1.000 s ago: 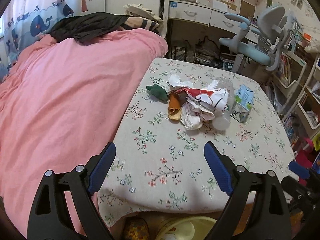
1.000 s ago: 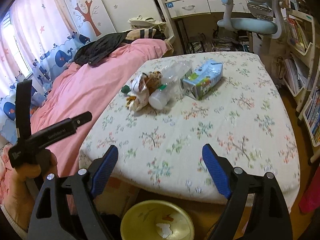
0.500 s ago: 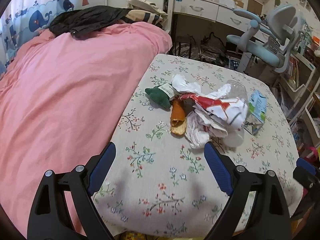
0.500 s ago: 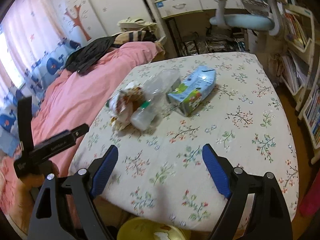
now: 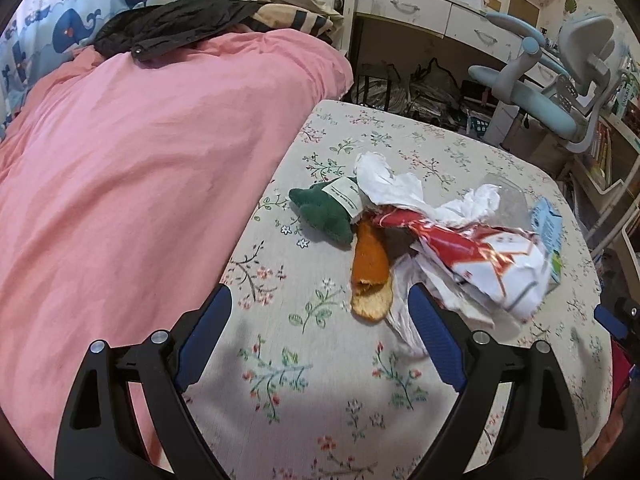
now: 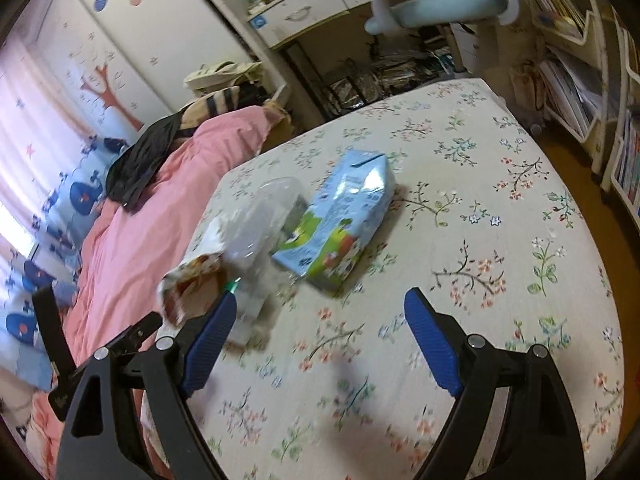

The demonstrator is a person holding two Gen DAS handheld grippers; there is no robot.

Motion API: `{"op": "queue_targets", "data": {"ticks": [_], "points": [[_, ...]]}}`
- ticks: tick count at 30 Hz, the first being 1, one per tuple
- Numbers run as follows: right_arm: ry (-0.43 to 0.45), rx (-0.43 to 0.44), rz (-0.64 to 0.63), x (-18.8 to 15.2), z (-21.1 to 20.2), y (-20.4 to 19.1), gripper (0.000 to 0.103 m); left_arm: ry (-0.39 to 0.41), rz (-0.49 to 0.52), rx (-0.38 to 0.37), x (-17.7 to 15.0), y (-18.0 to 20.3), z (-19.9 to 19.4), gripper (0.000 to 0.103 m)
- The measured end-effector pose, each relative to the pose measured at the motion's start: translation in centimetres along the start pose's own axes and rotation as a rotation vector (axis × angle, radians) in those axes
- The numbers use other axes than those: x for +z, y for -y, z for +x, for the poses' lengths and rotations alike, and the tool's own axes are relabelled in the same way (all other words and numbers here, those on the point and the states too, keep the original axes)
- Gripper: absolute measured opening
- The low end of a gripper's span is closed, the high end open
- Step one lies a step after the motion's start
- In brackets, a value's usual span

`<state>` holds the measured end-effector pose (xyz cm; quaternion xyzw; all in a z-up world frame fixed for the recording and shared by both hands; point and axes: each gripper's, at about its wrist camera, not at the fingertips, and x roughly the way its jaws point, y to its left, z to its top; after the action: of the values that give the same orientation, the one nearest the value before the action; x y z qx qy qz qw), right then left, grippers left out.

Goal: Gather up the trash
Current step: 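Move both tools back over the trash pile on the table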

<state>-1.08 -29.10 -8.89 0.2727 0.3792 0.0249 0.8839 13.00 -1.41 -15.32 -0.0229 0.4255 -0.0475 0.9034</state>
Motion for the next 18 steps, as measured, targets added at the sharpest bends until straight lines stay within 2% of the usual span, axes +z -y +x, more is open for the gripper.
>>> {"op": "queue_targets", "data": {"ticks": [18], "points": [[-0.033, 0.004, 0.065, 2.1, 4.6, 1.6, 0.080, -0.033, 0.056, 0.018, 1.9, 1.3, 4.0, 0.086]]}}
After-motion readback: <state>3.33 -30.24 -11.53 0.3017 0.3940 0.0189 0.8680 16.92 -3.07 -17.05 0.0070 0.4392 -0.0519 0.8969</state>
